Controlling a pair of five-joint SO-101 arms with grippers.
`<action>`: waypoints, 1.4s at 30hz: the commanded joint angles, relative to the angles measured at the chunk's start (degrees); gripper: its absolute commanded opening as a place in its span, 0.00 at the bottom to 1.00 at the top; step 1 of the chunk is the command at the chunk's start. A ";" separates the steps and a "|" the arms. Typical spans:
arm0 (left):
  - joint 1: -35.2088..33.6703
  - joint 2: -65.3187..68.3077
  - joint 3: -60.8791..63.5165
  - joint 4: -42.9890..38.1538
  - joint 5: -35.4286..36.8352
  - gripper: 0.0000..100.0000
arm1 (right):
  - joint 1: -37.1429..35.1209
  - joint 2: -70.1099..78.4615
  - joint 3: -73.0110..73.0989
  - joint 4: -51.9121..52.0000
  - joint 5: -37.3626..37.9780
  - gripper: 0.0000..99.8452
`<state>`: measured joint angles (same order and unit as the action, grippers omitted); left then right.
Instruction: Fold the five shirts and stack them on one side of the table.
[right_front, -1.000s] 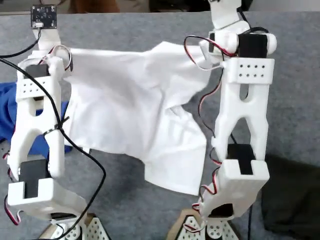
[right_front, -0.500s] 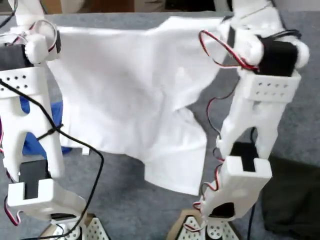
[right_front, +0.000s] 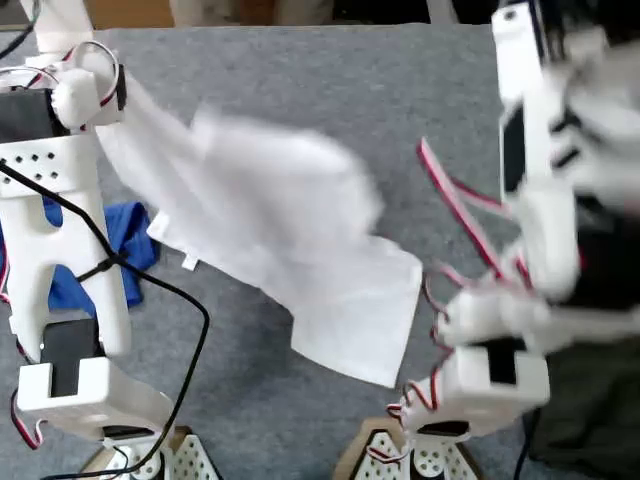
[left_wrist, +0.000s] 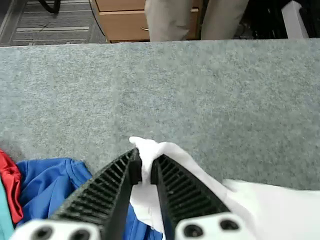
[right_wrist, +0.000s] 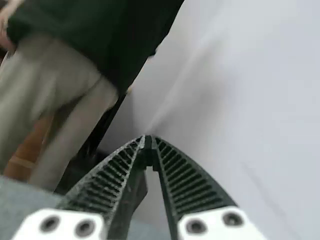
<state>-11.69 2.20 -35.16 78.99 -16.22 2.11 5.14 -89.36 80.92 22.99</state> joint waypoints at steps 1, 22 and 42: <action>-0.44 -4.62 -5.01 3.25 0.09 0.02 | 0.92 -7.43 3.91 -1.76 0.70 0.00; 2.29 -10.68 23.74 0.09 -0.35 0.02 | -22.64 9.98 58.59 5.27 -2.64 0.05; 0.00 -10.68 48.09 -18.64 1.05 0.02 | -23.96 55.25 30.73 14.59 -3.78 0.02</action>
<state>-11.34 -6.24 11.78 63.08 -16.22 -22.59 57.71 -51.03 92.26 19.56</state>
